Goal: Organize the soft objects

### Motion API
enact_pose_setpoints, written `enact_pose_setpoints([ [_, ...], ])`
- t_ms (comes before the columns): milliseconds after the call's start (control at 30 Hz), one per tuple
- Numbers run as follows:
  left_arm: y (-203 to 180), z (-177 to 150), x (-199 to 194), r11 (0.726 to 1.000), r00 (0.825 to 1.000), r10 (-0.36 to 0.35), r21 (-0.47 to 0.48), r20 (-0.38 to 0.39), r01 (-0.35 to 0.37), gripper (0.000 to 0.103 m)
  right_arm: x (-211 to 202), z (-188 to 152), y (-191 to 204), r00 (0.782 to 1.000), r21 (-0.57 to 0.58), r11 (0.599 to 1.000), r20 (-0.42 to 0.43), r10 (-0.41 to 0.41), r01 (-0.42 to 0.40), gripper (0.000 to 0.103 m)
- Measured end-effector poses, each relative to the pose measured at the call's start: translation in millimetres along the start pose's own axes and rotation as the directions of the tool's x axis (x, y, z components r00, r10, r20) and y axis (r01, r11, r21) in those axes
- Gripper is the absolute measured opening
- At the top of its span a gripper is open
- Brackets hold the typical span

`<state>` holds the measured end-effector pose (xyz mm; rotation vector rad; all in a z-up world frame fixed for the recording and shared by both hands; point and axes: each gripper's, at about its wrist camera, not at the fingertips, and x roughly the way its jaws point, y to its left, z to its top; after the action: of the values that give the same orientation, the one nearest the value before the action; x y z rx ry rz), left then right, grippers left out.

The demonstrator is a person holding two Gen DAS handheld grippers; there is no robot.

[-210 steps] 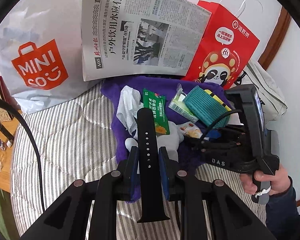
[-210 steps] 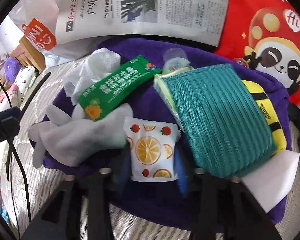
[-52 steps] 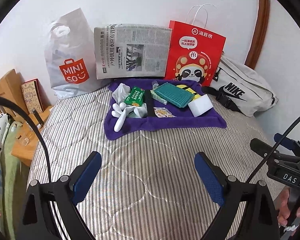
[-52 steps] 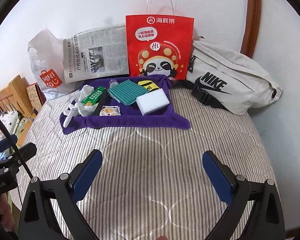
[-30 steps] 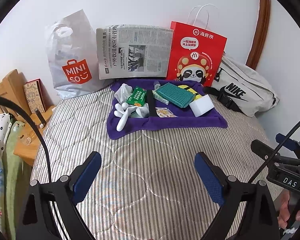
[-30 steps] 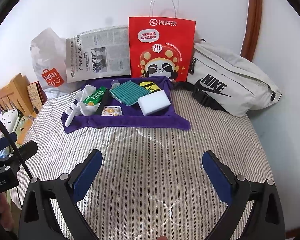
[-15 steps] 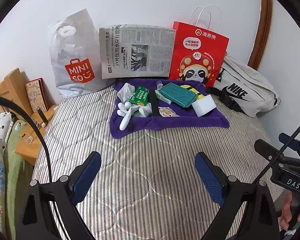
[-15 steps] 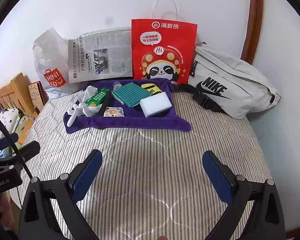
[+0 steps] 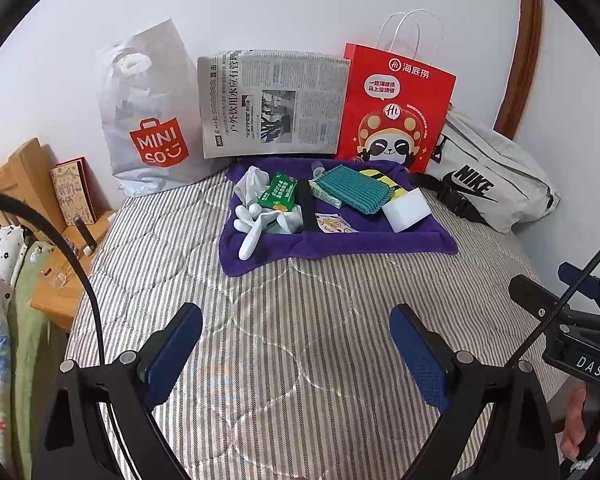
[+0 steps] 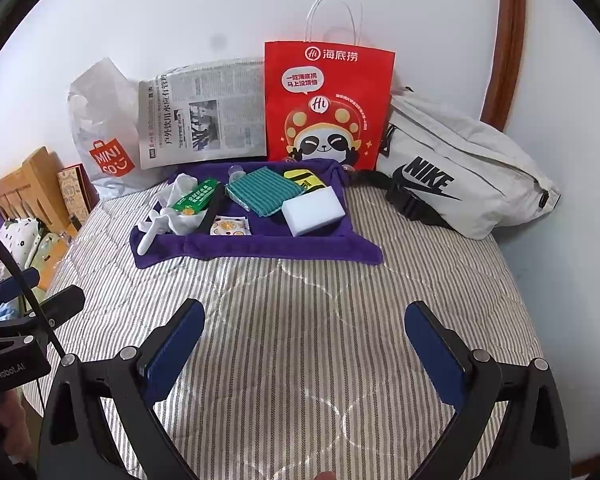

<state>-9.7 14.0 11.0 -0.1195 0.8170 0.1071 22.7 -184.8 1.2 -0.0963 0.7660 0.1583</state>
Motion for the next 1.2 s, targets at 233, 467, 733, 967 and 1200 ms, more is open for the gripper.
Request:
enact_pose_setpoints([
  [233,0.5,0.0,-0.2,1.0,1.0,-0.004,-0.001,0.001,0.004,0.095,-0.5,-0.2,0.1,1.0,0.001,1.0,-0.001,-0.007,0.007,0.099],
  [467,0.8,-1.2,-1.5,1.0,1.0,-0.004,0.004,-0.002,0.004,0.095,-0.3,-0.7,-1.0,1.0,0.002,1.0,-0.005,-0.016,0.016,0.099],
  [733,-0.3,-1.5,-1.3,1.0,1.0,-0.002,0.001,-0.001,0.002,0.095,0.8,-1.1,0.4,1.0,0.002,1.0,-0.01,-0.013,0.013,0.099],
  [967,-0.6,-2.0,-0.4,1.0,1.0,-0.005,0.008,-0.005,0.005,0.095,0.4,-1.5,-0.1,1.0,0.007,1.0,-0.011,-0.006,0.006,0.099],
  [1200,-0.1,-2.1,-2.0,1.0,1.0,-0.01,0.014,-0.001,0.01,0.095,0.3,-1.6,-0.9,1.0,0.011,1.0,-0.013,-0.012,0.013,0.099],
])
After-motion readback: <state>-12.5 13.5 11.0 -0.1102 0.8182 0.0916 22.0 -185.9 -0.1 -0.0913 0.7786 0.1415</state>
